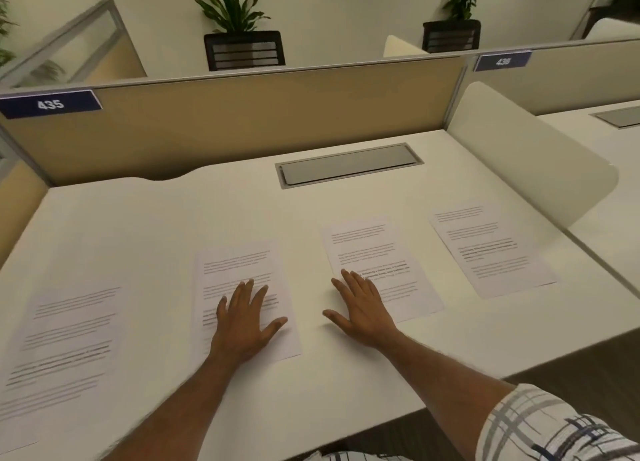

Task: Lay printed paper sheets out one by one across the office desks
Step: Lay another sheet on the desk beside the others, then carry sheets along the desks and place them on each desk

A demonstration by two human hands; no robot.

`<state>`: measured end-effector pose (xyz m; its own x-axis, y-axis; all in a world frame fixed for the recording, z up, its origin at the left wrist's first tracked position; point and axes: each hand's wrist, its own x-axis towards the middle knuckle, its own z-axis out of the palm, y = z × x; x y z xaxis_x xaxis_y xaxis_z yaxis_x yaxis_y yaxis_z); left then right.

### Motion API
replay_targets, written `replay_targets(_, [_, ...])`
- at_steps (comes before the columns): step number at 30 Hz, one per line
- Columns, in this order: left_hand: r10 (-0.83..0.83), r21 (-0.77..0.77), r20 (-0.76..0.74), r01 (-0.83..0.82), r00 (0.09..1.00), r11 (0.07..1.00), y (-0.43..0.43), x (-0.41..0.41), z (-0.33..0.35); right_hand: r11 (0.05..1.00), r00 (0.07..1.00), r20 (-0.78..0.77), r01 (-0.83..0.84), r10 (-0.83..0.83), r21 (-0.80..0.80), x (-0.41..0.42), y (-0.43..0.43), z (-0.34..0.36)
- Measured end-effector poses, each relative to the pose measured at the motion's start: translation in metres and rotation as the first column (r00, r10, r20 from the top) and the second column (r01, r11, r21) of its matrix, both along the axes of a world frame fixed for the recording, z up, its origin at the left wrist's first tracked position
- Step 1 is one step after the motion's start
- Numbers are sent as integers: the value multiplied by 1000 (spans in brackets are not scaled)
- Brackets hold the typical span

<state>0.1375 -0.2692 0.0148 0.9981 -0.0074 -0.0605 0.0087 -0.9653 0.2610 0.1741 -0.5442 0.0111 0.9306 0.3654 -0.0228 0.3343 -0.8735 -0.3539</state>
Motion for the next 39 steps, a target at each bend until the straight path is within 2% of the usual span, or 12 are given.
replay_targets(6, [-115, -10, -21, 115, 993, 993, -60, 3, -4, 993, 995, 5, 95, -95, -69, -8, -69, 0])
replay_targets(15, [-258, -36, 24, 258, 966, 965, -139, 38, 9, 967, 977, 57, 211, -205, -141, -28, -154, 26])
replay_targets(22, [-347, 21, 37, 347, 937, 938, -211, 44, 7, 945, 952, 68, 306, -300, -111, -13, -228, 22])
replay_targets(25, [-320, 10, 32, 320, 947, 947, -247, 65, 7, 946, 950, 72, 311, -305, -94, 14, -267, 20])
replay_targets(29, [-278, -44, -60, 276, 959, 960, -308, 95, 15, 950, 952, 71, 302, -297, -79, 48, -325, 12])
replay_targets(35, [-205, -60, -128, 199, 970, 978, -388, 123, 22, 957, 967, 17, 254, -254, -141, 90, -396, 3])
replay_targets(39, [-122, 44, -199, 133, 972, 990, -420, 130, 18, 964, 974, -34, 216, -224, -153, 109, -418, -1])
